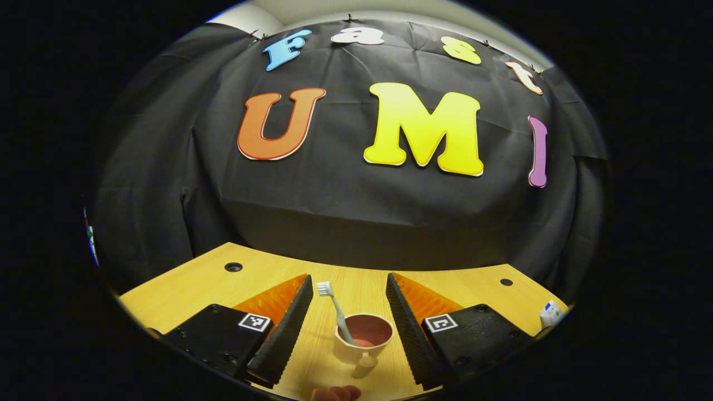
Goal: Put the toothbrush and toothpaste on the desktop into the cup, then pick up the cup and place it on the coaster on the desktop.
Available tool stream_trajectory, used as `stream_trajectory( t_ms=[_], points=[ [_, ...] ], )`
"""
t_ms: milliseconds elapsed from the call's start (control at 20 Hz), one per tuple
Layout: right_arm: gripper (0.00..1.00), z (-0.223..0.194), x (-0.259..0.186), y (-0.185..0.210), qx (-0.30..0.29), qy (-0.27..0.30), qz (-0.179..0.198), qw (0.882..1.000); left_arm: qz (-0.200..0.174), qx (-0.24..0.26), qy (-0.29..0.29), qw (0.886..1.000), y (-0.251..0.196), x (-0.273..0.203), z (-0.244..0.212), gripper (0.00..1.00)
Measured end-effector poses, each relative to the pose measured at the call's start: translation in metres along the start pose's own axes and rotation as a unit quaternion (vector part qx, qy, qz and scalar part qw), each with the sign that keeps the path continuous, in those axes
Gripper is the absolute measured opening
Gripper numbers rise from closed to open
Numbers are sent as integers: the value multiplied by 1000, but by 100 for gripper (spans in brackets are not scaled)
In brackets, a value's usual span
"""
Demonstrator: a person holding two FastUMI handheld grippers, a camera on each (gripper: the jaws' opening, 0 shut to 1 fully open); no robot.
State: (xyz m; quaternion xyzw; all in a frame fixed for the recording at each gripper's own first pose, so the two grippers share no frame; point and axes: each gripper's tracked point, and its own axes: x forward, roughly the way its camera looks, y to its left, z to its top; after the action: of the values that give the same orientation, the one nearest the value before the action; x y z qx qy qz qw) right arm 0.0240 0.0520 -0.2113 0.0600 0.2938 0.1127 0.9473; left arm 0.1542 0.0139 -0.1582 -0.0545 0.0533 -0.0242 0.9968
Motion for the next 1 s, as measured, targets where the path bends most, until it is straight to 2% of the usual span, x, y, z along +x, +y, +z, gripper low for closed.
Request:
stream_trajectory(
  t_ms=[150,450,800,1000],
  points=[
    [26,13,14,21,-6,-11,21,1000,14,2,16,1000,15,-26,1,85],
    [25,71,69,75,-11,-75,67,995,34,-5,45,998,40,-83,3,84],
    [25,121,132,136,-10,-140,126,982,77,-19,56,995,81,-112,2,85],
    [25,138,157,159,-6,-183,170,968,101,-35,65,992,101,-118,-20,85]
  ],
)
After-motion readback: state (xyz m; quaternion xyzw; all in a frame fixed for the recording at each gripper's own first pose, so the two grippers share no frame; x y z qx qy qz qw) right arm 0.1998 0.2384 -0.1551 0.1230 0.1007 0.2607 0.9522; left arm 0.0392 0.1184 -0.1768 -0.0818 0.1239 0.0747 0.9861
